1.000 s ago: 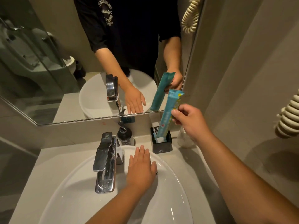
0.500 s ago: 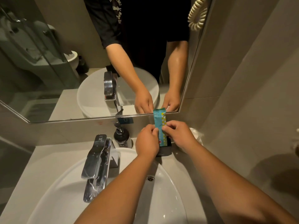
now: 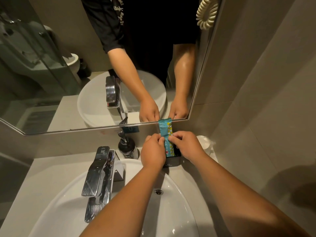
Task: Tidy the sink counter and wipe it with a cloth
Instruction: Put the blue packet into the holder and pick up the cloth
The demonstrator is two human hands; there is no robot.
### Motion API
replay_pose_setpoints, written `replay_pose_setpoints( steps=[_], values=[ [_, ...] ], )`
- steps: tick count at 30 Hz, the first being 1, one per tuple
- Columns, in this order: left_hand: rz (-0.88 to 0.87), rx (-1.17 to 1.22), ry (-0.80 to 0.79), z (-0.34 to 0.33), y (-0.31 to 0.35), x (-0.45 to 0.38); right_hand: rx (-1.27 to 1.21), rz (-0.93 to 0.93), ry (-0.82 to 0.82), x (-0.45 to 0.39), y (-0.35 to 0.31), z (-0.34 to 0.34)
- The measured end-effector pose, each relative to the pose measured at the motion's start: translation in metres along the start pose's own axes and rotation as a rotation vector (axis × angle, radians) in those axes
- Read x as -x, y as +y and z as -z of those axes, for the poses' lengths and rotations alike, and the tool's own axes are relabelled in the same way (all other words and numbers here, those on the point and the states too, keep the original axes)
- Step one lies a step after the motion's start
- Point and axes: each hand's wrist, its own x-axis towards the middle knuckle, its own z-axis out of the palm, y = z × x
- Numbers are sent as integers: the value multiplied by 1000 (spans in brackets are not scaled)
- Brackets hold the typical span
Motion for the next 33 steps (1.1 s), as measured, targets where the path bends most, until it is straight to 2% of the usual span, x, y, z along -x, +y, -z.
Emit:
replay_pose_setpoints(
  steps=[7,10,12,14,17,24,27,33],
  values=[
    [2,-2,-41,4,1,10,32,-12,58,9,-3,4],
    [29,-16,-54,14,2,24,154,6,135,27,-9,14],
    [-41,-121,-38,25,1,41,322,98,211,49,-13,19],
    [-225,-334,-58,37,-5,67,485,237,231,81,-16,19],
    [-412,-589,-186,57,-23,111,612,297,115,135,-21,7],
    [-513,-892,-380,108,-86,205,824,209,-255,249,-20,-36],
    [-480,-892,-427,124,-109,236,859,178,-345,282,-18,-54],
    [-513,-824,-395,155,-156,294,849,182,-423,348,-16,-86]
  ],
)
